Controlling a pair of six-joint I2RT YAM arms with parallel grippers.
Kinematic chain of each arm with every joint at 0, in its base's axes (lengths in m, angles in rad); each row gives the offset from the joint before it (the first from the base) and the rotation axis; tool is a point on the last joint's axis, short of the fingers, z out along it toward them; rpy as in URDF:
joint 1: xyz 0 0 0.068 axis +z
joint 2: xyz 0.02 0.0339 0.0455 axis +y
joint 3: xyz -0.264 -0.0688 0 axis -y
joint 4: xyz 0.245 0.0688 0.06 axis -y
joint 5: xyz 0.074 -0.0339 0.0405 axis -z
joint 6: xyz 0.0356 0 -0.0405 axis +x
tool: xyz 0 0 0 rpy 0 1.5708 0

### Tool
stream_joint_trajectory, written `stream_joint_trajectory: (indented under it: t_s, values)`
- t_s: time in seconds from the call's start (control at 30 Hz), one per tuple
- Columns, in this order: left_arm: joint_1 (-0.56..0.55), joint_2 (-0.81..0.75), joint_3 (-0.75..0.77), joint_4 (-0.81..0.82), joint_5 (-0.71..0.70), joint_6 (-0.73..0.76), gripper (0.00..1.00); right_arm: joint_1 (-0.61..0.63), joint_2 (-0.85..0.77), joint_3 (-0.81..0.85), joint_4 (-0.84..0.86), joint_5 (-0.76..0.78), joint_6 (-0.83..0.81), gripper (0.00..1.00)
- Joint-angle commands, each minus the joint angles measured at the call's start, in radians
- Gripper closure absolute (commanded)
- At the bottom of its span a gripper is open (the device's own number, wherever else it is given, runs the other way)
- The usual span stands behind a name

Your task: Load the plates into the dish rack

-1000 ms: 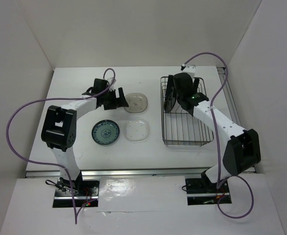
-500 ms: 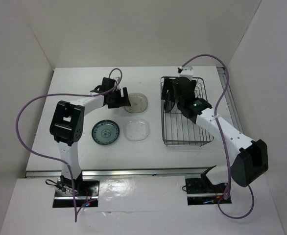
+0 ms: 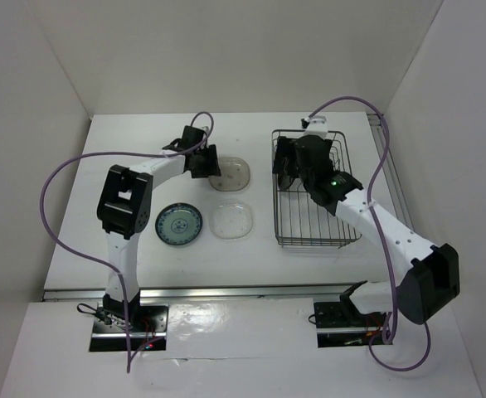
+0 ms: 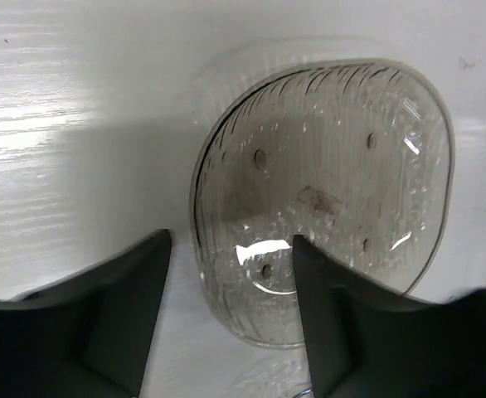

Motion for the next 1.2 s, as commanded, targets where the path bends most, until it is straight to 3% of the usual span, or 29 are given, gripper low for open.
stream_joint_trajectory:
  t_s: [0.0, 0.1, 0.13, 0.27, 0.53, 0.7, 0.83, 1.03, 1.17]
  values:
    - [-0.022, 0.034, 0.038, -0.042, -0.040, -0.010, 0.43, 0.011, -0.052, -0.006, 0.051, -0.026, 0.004, 0.00]
    - [-0.031, 0.034, 0.038, -0.042, -0.061, -0.020, 0.89, 0.011, -0.064, -0.006, 0.062, -0.044, 0.004, 0.00]
    - [-0.031, 0.043, 0.049, -0.053, -0.061, -0.020, 1.00, 0.011, -0.073, -0.006, 0.062, -0.055, 0.004, 0.00]
    - [-0.031, 0.025, 0.074, -0.073, -0.007, 0.002, 1.00, 0.011, -0.073, -0.006, 0.071, -0.076, 0.004, 0.00]
    - [0.086, -0.351, 0.024, -0.061, 0.003, 0.015, 1.00, -0.043, -0.093, -0.095, 0.261, -0.469, -0.057, 0.00]
    - [0.156, -0.510, -0.032, -0.019, 0.256, 0.066, 1.00, -0.075, -0.093, -0.164, 0.434, -0.708, -0.058, 0.00]
    - [0.179, -0.641, -0.175, 0.116, 0.335, 0.009, 1.00, -0.126, -0.073, -0.202, 0.669, -0.901, 0.027, 0.00]
    - [0.179, -0.676, -0.221, 0.142, 0.367, -0.001, 1.00, -0.161, -0.044, -0.202, 0.804, -1.041, 0.099, 0.00]
    - [0.179, -0.687, -0.241, 0.171, 0.427, -0.020, 1.00, -0.161, -0.003, -0.172, 0.805, -1.005, 0.123, 0.00]
